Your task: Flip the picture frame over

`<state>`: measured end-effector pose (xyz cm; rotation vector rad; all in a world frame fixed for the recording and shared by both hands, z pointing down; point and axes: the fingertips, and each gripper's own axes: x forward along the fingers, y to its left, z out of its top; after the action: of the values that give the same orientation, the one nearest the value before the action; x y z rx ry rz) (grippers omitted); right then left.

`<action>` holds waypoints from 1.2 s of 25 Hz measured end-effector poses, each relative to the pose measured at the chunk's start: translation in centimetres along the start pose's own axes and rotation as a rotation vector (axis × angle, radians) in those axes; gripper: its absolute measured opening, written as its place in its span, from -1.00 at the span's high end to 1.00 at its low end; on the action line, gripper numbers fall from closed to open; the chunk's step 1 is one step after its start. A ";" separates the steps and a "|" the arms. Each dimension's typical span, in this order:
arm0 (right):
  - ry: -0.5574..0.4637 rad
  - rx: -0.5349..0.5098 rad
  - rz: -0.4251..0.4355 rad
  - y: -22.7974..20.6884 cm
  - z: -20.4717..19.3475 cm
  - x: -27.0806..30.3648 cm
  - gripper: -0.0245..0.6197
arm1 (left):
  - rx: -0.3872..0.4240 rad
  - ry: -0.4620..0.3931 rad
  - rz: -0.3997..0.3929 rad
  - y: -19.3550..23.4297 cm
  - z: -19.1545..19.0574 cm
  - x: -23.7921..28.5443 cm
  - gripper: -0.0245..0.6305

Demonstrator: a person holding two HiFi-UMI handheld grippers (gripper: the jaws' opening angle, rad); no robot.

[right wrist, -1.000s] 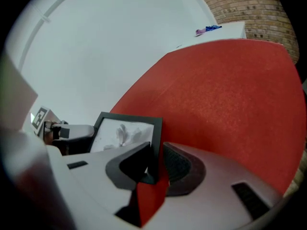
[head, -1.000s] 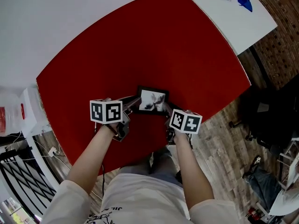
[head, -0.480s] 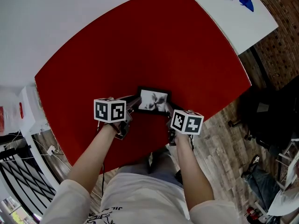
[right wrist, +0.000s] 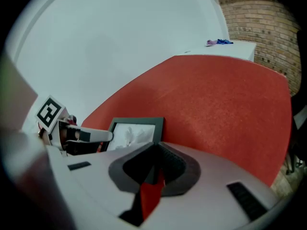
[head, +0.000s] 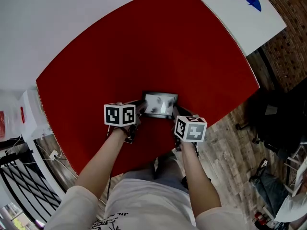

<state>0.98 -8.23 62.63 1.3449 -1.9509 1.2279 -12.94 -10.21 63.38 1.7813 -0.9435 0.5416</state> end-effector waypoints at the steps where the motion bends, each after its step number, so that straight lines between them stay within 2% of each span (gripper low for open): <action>1: 0.000 -0.012 -0.008 0.0 0.0 0.0 0.83 | 0.009 0.002 0.012 0.2 0.0 0.1 0.67; 6: 0.002 -0.094 -0.041 0.3 -0.4 0.6 0.83 | 0.056 0.009 0.072 1.0 -0.2 0.6 0.65; 14: 0.006 -0.167 -0.100 0.3 -0.3 0.8 0.84 | 0.257 0.015 0.183 1.0 0.1 0.8 0.64; 19: 0.008 -0.223 -0.122 0.4 -0.3 0.9 0.84 | 0.279 0.017 0.221 1.2 0.1 0.8 0.65; 24: 0.003 -0.309 -0.157 0.9 -0.1 0.9 0.84 | 0.376 0.012 0.313 1.0 -0.1 1.1 0.65; 27: -0.001 -0.304 -0.154 1.2 -0.1 0.9 0.84 | 0.371 -0.013 0.340 1.2 -0.3 1.3 0.65; 30: -0.002 -0.296 -0.152 1.0 -0.1 0.8 0.84 | 0.348 -0.032 0.335 1.3 0.0 1.2 0.65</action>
<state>-0.31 -8.44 62.87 1.3113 -1.9029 0.8295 -13.30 -10.89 65.00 1.9513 -1.2390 0.9380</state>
